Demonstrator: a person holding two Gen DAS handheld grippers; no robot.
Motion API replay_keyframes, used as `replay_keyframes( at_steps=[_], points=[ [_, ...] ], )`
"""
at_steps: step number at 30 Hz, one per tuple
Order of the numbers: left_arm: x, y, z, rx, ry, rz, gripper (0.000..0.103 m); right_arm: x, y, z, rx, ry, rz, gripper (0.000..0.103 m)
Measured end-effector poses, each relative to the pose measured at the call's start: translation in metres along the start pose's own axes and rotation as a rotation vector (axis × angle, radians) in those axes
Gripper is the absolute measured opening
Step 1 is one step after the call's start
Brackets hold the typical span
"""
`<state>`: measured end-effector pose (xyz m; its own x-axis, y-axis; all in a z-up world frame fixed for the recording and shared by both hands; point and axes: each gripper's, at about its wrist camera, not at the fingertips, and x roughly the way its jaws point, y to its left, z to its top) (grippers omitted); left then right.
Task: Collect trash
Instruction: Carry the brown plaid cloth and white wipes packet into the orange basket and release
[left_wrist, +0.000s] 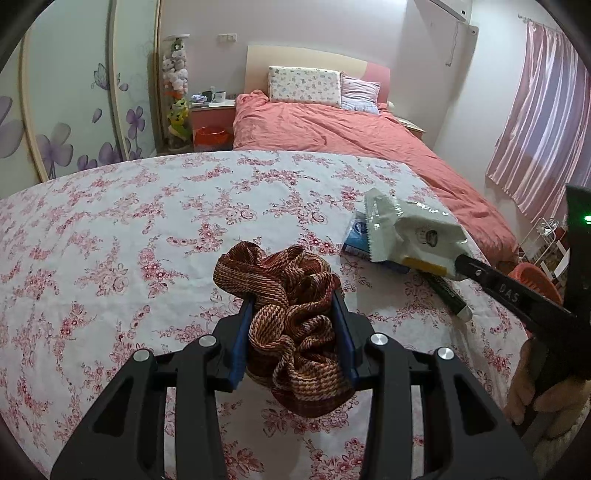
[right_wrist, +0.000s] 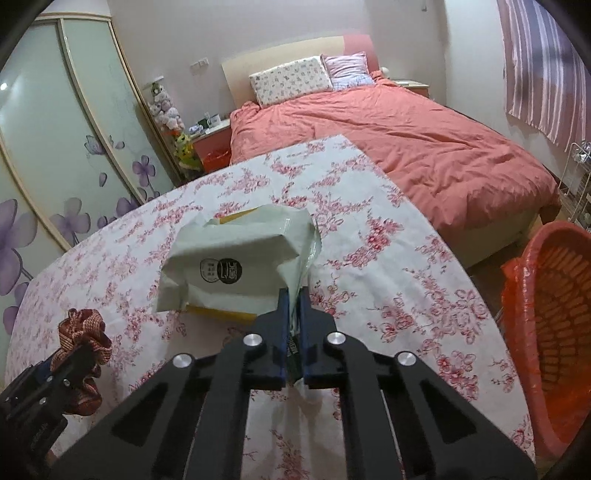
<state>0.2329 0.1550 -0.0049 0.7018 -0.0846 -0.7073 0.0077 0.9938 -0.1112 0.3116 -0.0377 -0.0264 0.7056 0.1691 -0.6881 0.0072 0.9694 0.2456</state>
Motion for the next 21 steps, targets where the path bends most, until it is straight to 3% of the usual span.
replay_keyframes(
  at_steps=[11,21],
  points=[
    [-0.018,-0.024,0.006,0.032,-0.041,-0.023,0.04,-0.068,-0.033,0.007,0.042,-0.135,-0.028,0.005],
    [-0.042,-0.069,0.004,0.089,-0.068,-0.096,0.04,-0.153,-0.068,-0.008,0.065,-0.308,-0.08,0.005]
  ],
)
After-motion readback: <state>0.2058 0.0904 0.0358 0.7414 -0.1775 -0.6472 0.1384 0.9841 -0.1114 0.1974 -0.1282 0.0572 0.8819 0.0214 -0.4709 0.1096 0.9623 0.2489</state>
